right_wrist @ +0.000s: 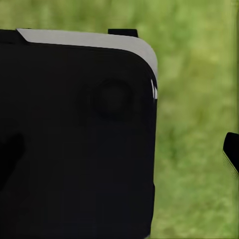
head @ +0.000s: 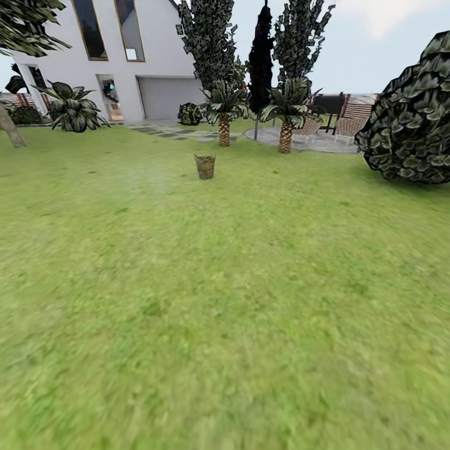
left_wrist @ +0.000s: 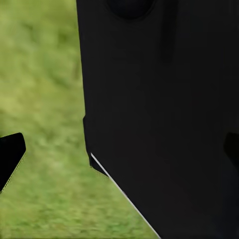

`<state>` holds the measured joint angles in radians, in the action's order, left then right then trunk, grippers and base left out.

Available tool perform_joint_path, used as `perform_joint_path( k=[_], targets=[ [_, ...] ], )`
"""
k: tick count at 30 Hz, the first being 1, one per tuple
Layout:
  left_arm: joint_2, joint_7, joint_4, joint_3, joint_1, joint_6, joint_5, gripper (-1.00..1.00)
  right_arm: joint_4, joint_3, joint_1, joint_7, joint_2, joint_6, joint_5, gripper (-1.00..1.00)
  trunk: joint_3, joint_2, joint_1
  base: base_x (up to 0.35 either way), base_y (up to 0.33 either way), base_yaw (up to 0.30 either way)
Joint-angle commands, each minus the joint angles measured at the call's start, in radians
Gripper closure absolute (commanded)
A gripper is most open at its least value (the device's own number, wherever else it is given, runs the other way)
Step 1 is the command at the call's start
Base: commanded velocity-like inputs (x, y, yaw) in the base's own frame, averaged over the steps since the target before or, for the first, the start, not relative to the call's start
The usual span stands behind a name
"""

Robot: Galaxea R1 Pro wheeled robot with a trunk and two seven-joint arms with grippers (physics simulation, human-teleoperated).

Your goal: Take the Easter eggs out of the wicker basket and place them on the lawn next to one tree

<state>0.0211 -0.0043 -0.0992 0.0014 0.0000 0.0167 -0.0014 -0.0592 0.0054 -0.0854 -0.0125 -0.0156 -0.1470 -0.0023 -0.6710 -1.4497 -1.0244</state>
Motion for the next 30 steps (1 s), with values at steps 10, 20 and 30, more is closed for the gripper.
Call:
perform_joint_path(
  k=[10,20,30],
  targets=[
    [-0.001,0.0,0.0,0.0,0.0,0.002,-0.002,-1.0,0.001,0.001,0.0,-0.001,-0.001,-0.004,0.0,-1.0,-0.001,0.0,-0.001,0.337,0.0,0.0],
    [-0.001,0.0,0.0,0.0,0.0,0.002,-0.002,-1.0,0.001,0.001,0.0,-0.001,0.0,-0.005,0.001,-1.0,-0.001,0.0,-0.001,0.337,0.0,0.0],
    [0.0,0.0,0.0,0.0,0.0,0.002,-0.002,-1.0,0.001,0.001,0.0,-0.001,0.0,-0.005,0.001,-1.0,-0.001,0.0,-0.001,0.337,0.0,0.0]
  ],
)
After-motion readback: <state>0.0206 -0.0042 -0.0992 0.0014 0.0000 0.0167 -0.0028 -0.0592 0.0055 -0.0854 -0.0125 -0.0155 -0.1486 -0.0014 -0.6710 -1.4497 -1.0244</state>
